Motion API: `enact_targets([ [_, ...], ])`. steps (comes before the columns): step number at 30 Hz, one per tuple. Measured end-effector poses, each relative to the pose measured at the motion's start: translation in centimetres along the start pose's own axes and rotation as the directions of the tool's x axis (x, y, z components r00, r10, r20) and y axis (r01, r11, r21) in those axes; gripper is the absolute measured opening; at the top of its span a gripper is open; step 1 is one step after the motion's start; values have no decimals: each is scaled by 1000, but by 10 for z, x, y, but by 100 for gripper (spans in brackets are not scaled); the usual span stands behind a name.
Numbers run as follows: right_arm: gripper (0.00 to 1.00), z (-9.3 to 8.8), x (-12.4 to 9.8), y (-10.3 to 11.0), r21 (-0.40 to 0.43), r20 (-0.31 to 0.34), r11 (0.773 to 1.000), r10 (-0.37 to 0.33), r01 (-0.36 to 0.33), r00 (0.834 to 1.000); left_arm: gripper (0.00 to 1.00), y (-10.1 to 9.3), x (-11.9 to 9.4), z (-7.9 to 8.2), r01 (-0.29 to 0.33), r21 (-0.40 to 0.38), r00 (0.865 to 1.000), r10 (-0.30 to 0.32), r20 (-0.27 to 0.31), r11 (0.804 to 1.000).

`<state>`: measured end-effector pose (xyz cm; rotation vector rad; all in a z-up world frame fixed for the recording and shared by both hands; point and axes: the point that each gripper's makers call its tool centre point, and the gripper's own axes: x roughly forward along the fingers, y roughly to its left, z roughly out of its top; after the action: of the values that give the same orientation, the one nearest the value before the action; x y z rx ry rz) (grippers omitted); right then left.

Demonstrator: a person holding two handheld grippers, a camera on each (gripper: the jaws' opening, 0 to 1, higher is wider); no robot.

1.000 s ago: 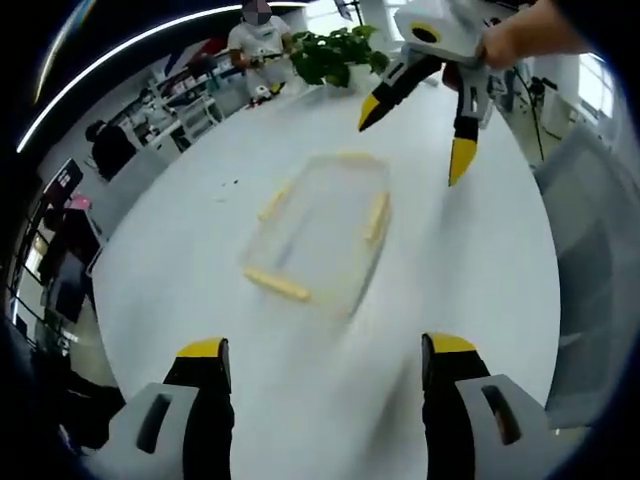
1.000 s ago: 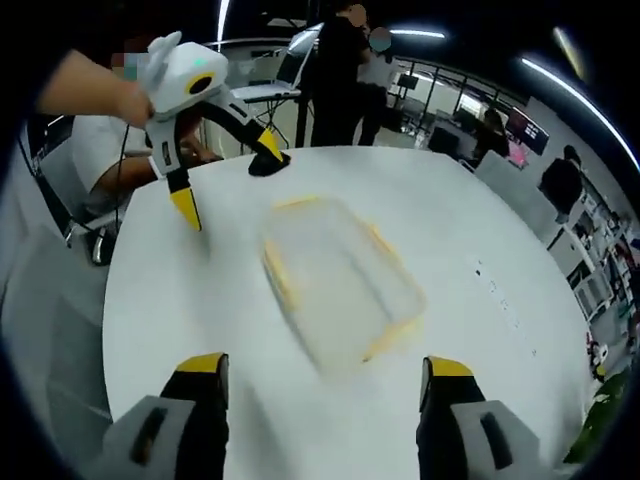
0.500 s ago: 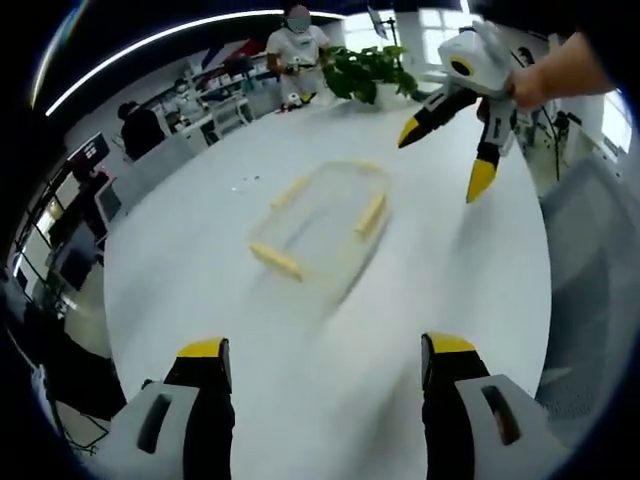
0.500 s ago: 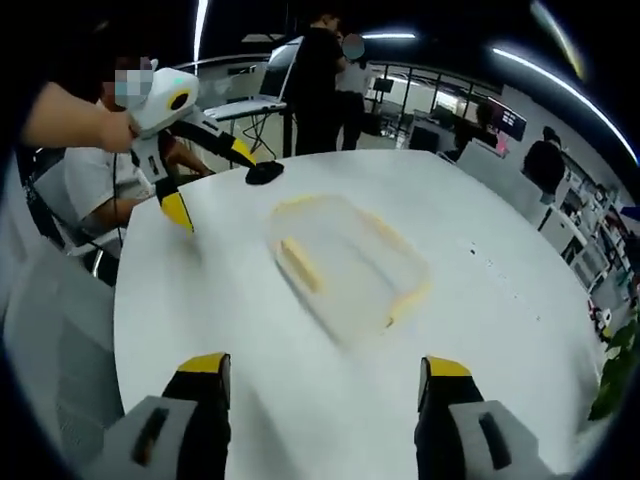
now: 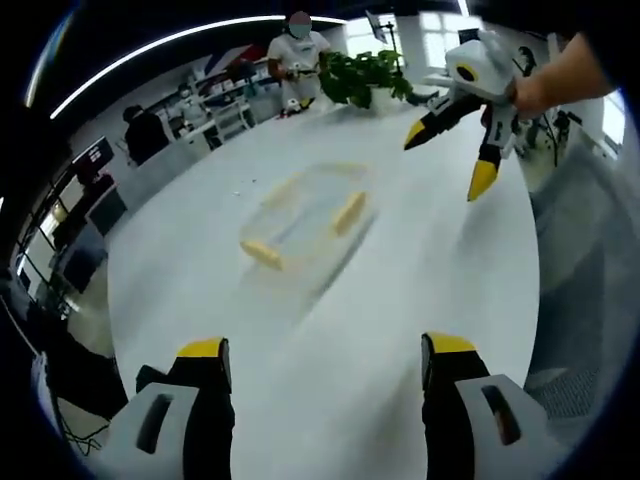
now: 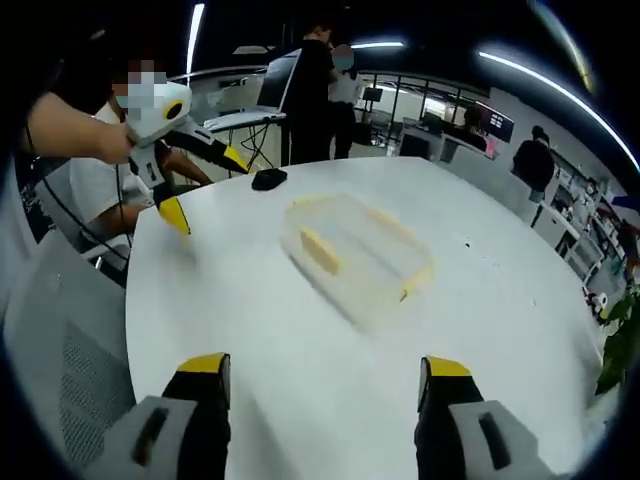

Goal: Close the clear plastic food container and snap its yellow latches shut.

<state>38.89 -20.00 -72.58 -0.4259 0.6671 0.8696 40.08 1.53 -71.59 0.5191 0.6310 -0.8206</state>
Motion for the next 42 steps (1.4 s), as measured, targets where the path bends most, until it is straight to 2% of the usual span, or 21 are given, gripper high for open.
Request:
enact_targets([
  [10, 75, -17, -15, 11, 20, 26, 1000, -16, 15, 1000, 74, -15, -10, -17, -24, -56, 999, 26, 33, 998],
  [16, 74, -22, -22, 15, 59, 47, 997, -48, 46, 998, 73, -14, -19, -27, -48, -118, 998, 53, 43, 992],
  [21, 74, -30, -25, 26, 62, 46, 997, -46, 43, 998, 73, -21, -25, -38, -55, -129, 998, 59, 32, 990],
  [31, 73, -41, -38, 31, 79, 66, 994, -78, 73, 995, 72, -39, -41, -59, -76, -166, 996, 84, 39, 983],
  [35, 73, -50, -43, 32, 99, 60, 991, -92, 86, 994, 72, -43, -46, -66, -87, -189, 995, 96, 36, 978],
  [42, 73, -64, -53, 35, 116, 53, 987, -114, 107, 992, 72, -46, -51, -69, -102, -211, 993, 113, 43, 972],
])
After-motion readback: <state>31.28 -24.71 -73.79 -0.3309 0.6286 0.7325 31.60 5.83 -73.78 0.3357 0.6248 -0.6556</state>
